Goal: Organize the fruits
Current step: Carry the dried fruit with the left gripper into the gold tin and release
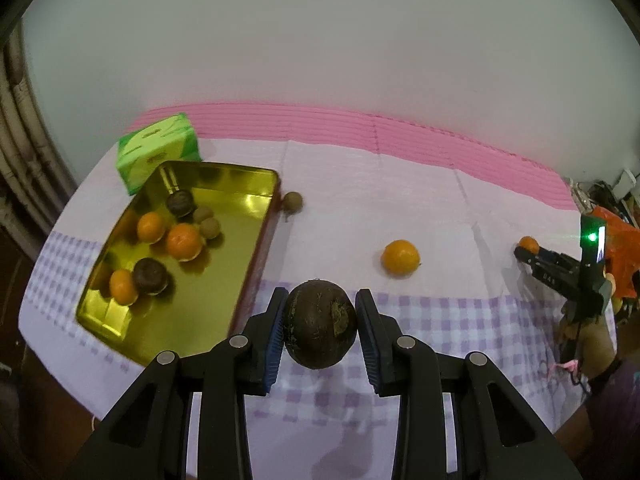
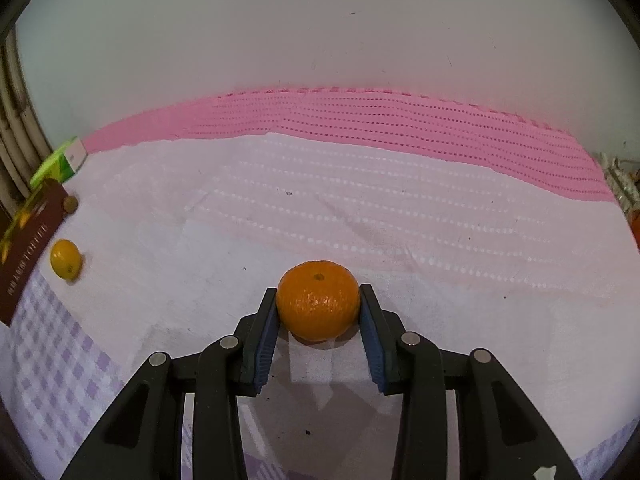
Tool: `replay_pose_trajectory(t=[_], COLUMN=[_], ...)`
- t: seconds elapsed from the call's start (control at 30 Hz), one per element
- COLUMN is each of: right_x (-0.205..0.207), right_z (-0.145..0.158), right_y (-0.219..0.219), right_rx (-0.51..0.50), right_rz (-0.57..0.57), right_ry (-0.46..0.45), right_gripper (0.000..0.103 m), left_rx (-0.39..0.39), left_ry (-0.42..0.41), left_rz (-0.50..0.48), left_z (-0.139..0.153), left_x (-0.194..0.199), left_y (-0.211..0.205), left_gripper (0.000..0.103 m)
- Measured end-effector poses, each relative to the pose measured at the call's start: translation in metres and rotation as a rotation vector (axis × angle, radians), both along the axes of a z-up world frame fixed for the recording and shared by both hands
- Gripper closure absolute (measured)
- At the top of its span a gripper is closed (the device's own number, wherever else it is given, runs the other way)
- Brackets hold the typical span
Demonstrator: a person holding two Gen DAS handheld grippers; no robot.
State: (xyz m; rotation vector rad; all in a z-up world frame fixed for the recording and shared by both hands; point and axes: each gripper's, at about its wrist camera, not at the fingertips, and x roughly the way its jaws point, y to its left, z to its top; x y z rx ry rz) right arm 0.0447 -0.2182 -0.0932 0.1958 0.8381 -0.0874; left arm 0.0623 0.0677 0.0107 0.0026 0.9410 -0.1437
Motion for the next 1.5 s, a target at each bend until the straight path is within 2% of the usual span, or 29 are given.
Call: replay_pose_trajectory(t=[0.4,0.67,0.8,1.5], right_x=[0.012,0.007,0.005,0.007], right_z=[0.004,0.003,0.003,0.001], right_y=[0.004,0.010,0.018,0.021], right_rx=[0.047,0.046,0.005,-0.004], right_rz=[-0.157,-0.244,-0.254,-0.256], right_ry=[0.059,0.034,0.023,0.026], right_gripper=[0.065,0.065,0.065,0.064], left_rx=[0.041,0.059,0.059,0.039], left_ry=[-0.050,-0.057,-0.062,-0.048], left_rz=[0.024,0.044,0.056,0.146], left_z=[0.009,0.005,0.003,-0.012], left_x=[-0.025,-0.026,-0.023,-0.003], left_y=[0.025,0.036,0.042,0.086], left_gripper=[0.068,0.068,0.068,0.068])
